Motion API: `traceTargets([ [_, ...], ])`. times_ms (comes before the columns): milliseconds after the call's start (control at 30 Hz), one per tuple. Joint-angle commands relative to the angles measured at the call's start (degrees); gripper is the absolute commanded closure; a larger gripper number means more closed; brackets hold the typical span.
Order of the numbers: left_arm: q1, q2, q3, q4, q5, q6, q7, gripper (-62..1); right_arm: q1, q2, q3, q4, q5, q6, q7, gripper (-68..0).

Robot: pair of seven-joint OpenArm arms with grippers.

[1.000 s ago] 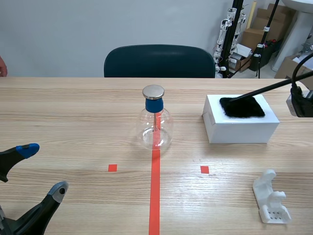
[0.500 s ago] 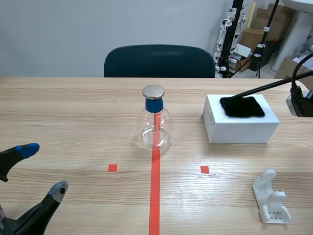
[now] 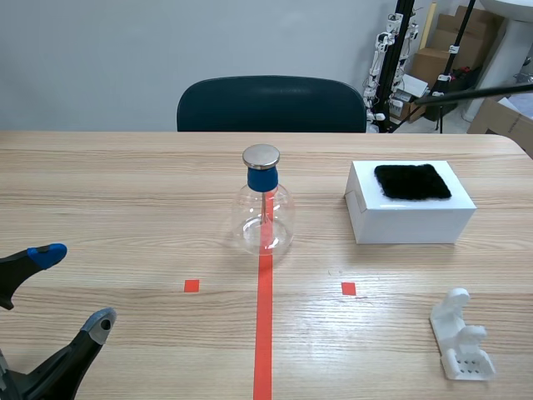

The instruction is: Do the electroscope experiment. rub the rod on the fur

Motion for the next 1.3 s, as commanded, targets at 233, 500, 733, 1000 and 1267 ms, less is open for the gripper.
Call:
traceTargets([
  [233,0.0,-0.3,-0.2,0.4,-0.5,-0.1,-0.8,-62.3,-13.2,-8.1,8.5,20.7,4.4,-0.7,2.1,-2.4],
  [500,0.0,-0.3,-0.2,0.4,-0.5,-0.1,-0.8,-62.3,-27.8,-16.3,8.4,30.3,4.3,-6.9,8.0,-2.4],
  [733,0.0,-0.3,-0.2,0.4,-0.5,-0.1,-0.8,-62.3,-37.5,-20.3,7.4,33.2,5.8,-8.2,12.7,-2.4],
  [1000,0.0,-0.3,-0.2,0.4,-0.5,-0.1,-0.8,-62.3,-47.3,-24.5,5.7,36.2,4.9,-18.1,15.2,-2.4],
  [1267,0.0,-0.3,-0.2,0.4,-0.5,-0.1,-0.8,-62.3,-54.7,-28.8,5.3,40.7,4.9,-20.7,20.5,-2.4],
])
